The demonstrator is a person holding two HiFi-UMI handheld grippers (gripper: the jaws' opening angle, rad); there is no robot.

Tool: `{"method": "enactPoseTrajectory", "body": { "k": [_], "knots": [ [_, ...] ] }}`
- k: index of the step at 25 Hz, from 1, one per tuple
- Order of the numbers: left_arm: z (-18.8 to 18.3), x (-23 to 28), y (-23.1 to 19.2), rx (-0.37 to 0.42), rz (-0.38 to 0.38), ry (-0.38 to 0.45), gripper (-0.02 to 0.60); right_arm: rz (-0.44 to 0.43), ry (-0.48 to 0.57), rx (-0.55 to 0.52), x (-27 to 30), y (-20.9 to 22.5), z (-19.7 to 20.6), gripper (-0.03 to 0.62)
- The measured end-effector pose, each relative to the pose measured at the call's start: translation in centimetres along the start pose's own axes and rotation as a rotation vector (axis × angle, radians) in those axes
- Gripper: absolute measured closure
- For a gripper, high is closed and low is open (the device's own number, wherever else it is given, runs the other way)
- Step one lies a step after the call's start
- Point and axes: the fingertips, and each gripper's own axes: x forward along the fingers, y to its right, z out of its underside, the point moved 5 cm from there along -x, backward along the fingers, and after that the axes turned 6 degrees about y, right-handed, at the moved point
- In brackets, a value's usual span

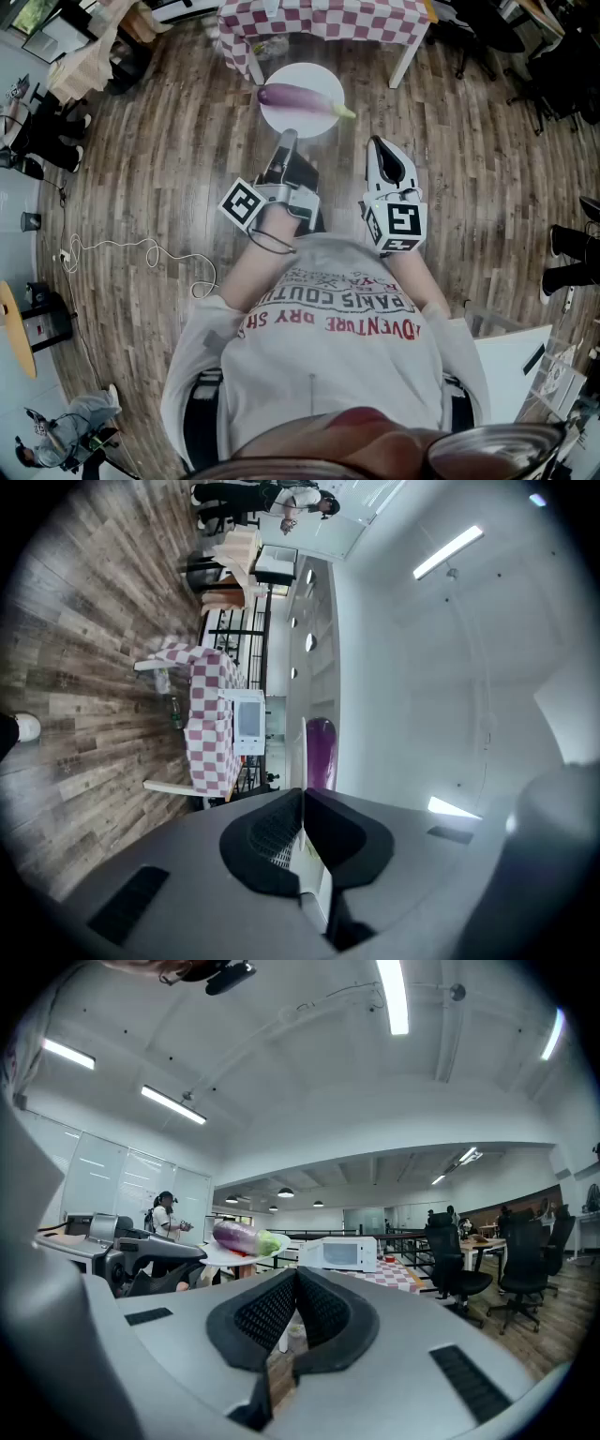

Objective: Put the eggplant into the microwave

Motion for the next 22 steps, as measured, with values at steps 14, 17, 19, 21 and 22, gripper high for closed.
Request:
{"method": "enactPoseTrajectory", "body": {
  "k": [14,17,19,21,22],
  "knots": [
    [-0.3,2.8,-1.6,0.015,-0.029,-0.012,0.552,0.041,0.017,0.042,2.0,1.2,0.6,0.569],
    [-0.6,3.7,-2.3,0.016,-0.038,0.0,0.552,0.032,0.016,0.043,2.8,1.4,0.9,0.569],
    [-1.0,4.7,-2.8,0.018,-0.045,0.008,0.552,0.023,0.006,0.038,3.7,1.6,1.2,0.569],
    [-1.4,5.9,-3.2,0.013,-0.049,0.014,0.552,0.016,-0.006,0.04,5.0,1.8,1.7,0.569],
    [-1.6,6.5,-3.5,0.011,-0.052,0.016,0.552,0.013,-0.012,0.041,5.6,1.9,2.0,0.569]
  ]
}}
